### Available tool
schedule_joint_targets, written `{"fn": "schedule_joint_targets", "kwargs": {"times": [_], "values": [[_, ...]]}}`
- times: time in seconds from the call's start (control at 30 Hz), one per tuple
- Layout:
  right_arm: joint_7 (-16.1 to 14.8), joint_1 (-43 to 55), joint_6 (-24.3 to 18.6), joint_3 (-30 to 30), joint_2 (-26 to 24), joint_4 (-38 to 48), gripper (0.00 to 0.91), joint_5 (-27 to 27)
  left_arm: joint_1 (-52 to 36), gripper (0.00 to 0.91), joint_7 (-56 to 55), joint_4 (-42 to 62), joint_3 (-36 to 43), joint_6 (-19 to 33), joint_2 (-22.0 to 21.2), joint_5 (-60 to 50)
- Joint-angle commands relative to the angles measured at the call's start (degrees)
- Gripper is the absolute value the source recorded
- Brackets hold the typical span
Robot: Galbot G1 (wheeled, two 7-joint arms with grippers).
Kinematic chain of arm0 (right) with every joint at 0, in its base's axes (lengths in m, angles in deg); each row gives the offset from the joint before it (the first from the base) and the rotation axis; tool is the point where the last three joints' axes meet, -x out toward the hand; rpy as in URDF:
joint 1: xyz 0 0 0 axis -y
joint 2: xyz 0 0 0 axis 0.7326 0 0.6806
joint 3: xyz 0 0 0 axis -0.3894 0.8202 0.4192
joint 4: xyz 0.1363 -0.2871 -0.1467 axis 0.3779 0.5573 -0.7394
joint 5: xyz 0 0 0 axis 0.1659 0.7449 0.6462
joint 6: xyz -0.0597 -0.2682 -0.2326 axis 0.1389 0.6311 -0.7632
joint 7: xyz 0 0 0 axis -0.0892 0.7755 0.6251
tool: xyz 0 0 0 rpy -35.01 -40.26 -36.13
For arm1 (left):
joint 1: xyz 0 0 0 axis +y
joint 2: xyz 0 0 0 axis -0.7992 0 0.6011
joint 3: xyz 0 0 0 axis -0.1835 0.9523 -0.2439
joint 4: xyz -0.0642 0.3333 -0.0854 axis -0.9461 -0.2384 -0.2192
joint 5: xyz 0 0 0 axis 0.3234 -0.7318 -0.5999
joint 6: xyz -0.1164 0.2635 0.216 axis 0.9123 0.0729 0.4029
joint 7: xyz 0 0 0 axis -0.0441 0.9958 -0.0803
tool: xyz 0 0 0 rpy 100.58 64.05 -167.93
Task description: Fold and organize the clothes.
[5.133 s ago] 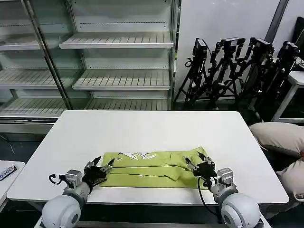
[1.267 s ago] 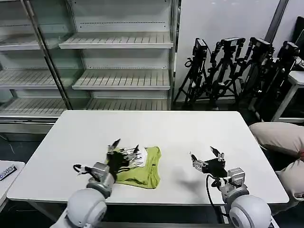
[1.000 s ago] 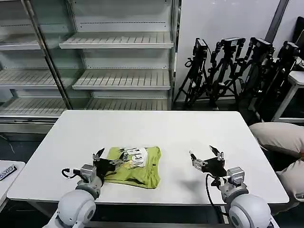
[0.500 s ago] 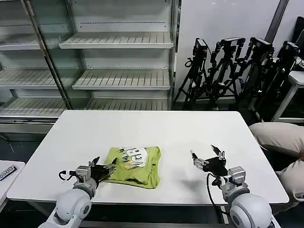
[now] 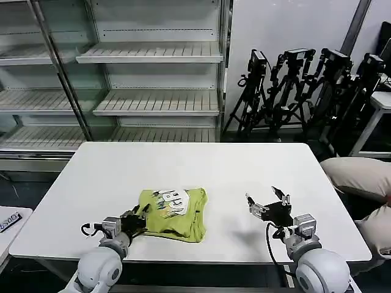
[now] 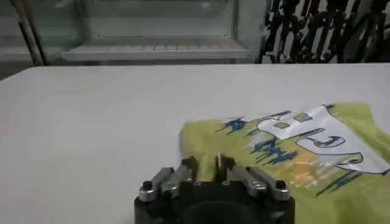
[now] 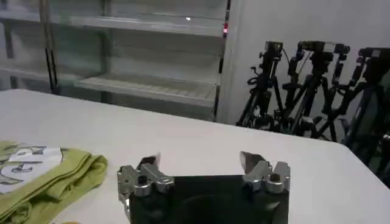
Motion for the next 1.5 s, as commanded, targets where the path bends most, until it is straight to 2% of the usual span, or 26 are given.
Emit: {"fn": "schedule_joint_targets", "kwargs": {"times": [0.03, 0.17, 0.3, 0.43, 0.63, 0.77, 0.83, 0.93, 1.0, 1.1, 1.13, 1.27, 1.37, 1.5], "values": [[0.3, -0.2, 0.0, -0.2, -0.6, -0.3, 0.907, 0.0, -0.1, 0.02, 0.1, 1.0, 0.8, -0.3, -0.7, -2.7], [0.3, -0.3, 0.0, -1.0, -1.4, -0.8, 0.907, -0.3, -0.4, 0.01, 2.9, 0.9, -1.4, -0.2, 0.2, -8.7], [0.2, -0.2, 0.0, -0.9, -0.9, -0.7, 0.907, -0.2, 0.6, 0.01, 8.1, 0.4, -8.5, -0.1, 2.5, -15.9], [0.1, -0.1, -0.4, -0.8, -0.4, -0.5, 0.907, -0.1, 3.4, 0.01, 14.2, 0.1, -18.3, -0.1, 7.5, -19.8], [-0.2, 0.9, -1.1, -0.1, -0.1, 0.6, 0.907, 0.1, 5.4, 0.01, 21.8, 2.6, -35.0, -0.1, 17.8, -20.5], [-0.3, 1.6, -1.2, 0.4, 0.5, 1.0, 0.907, 0.1, 6.5, 0.01, 26.7, 0.9, -41.0, -0.1, 23.0, -22.1], [-0.3, 1.7, -1.2, 0.5, 0.8, 1.0, 0.907, 0.2, 7.3, 0.01, 27.1, -2.2, -40.9, -0.2, 23.2, -22.1], [-0.1, 1.3, -1.2, 0.4, 0.9, 0.8, 0.907, 0.8, 7.0, 0.01, 26.8, -9.5, -35.3, -0.2, 18.9, -24.9], [-0.1, 1.0, -1.2, 0.2, 0.1, 0.8, 0.907, 0.9, 6.1, 0.01, 25.7, -15.1, -25.1, -0.2, 14.5, -28.6], [0.0, 0.8, -1.1, -0.4, -0.1, 0.8, 0.907, 0.9, 4.5, 0.01, 22.0, -20.9, -5.8, -0.2, 8.0, -36.3], [0.1, 0.8, -1.0, -0.7, -0.1, 0.8, 0.907, 1.0, 4.5, 0.01, 20.7, -21.6, 1.5, -0.2, 5.0, -39.3], [0.3, -0.2, -0.8, -1.6, 0.4, -0.1, 0.907, 1.5, 5.9, 0.01, 16.0, -18.8, 20.5, -0.1, -7.0, -45.2], [0.3, -0.6, -0.7, -2.1, 0.1, -0.7, 0.907, 1.8, 4.8, 0.01, 11.3, -14.6, 25.8, -0.1, -13.1, -45.1], [0.4, -0.6, -0.4, -2.5, -0.2, -1.2, 0.907, 1.7, 0.1, 0.01, 6.7, -10.8, 24.9, -0.2, -17.3, -39.1]]}}
